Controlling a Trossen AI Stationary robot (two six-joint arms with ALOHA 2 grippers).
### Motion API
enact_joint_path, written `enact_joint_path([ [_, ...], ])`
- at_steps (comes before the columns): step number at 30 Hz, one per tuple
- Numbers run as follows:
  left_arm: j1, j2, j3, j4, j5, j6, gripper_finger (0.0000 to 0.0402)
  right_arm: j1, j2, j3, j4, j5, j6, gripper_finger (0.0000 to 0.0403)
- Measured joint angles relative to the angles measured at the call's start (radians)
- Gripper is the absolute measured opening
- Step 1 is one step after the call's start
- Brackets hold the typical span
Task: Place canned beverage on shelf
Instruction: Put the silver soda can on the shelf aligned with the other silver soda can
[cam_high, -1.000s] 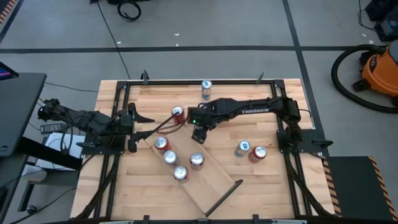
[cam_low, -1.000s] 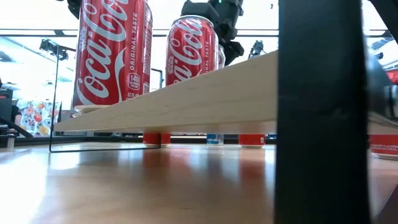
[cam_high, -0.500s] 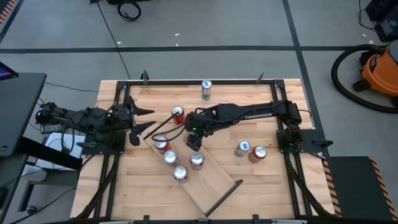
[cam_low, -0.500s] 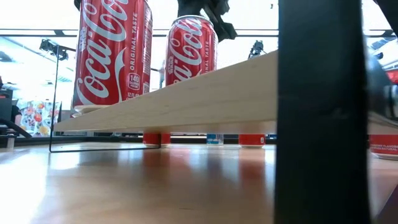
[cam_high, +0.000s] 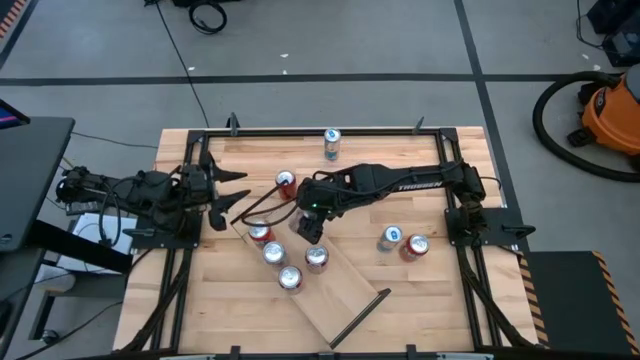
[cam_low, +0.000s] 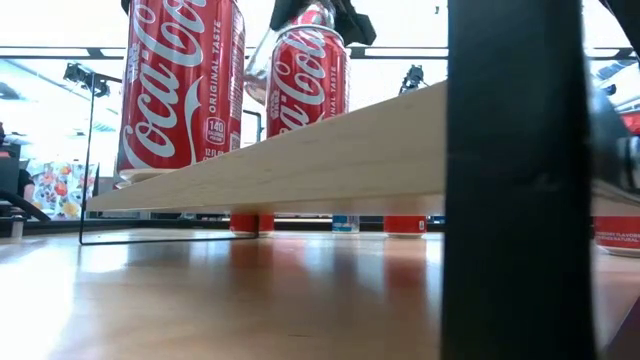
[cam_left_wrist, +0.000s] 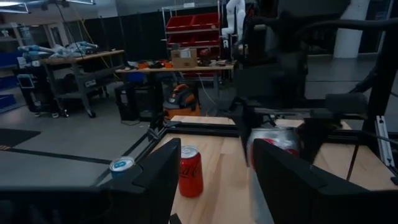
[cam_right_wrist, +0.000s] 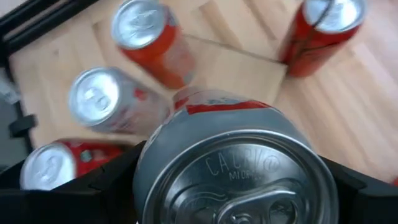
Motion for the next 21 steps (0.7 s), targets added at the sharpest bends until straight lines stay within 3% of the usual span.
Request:
enact_joint_path([
  [5, -0.001, 0.0, 0.0, 0.016, 0.0, 0.0, 0.021, 0.003, 0.002, 0.033, -0.014, -0.01, -0.002, 0.0331],
  [14, -0.001, 0.0, 0.0, 0.018, 0.0, 0.0, 0.021, -0.009, 0.001, 0.167, -0.109, 0.101, -0.035, 0.0331],
  [21, -0.001, 0.0, 0.0, 0.025, 0.0, 0.002, 0.021, -0.013, 0.08, 0.168, -0.131, 0.052, -0.043, 0.0331],
])
